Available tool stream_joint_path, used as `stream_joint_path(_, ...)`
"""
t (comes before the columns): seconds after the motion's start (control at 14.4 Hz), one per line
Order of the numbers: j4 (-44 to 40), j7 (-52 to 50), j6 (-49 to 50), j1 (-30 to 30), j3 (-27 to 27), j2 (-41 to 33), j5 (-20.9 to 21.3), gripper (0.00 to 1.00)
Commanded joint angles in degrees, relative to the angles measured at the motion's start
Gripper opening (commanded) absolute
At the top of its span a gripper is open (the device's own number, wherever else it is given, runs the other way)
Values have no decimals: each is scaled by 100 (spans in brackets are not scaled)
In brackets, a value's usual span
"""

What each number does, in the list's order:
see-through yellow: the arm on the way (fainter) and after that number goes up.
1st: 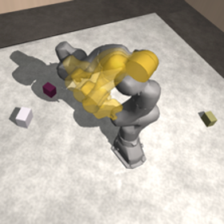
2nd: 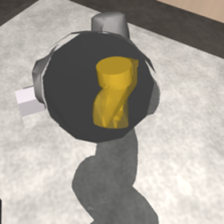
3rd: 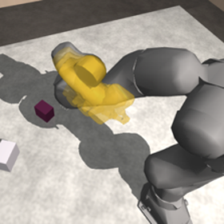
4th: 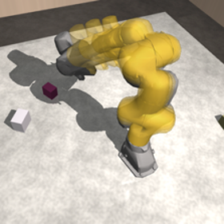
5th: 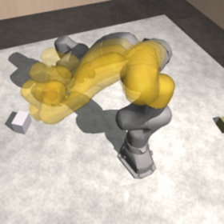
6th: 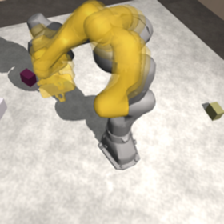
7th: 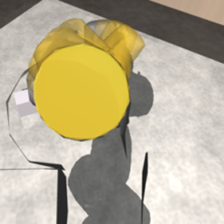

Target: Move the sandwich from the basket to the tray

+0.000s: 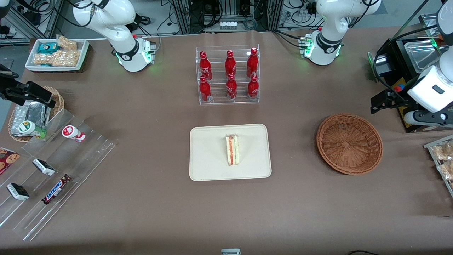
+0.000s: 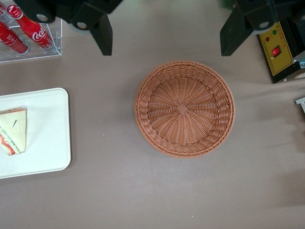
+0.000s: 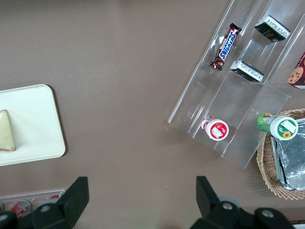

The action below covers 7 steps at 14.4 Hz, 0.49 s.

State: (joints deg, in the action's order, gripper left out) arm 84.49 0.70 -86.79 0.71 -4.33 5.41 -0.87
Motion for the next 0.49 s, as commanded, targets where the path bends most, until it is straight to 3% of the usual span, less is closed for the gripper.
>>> stream_joint_path(0.0, -21, -70, 92, -9, -15, 12, -71, 100)
stream_joint_path(0.42, -21, -70, 83, -18, -6, 12, -27, 100)
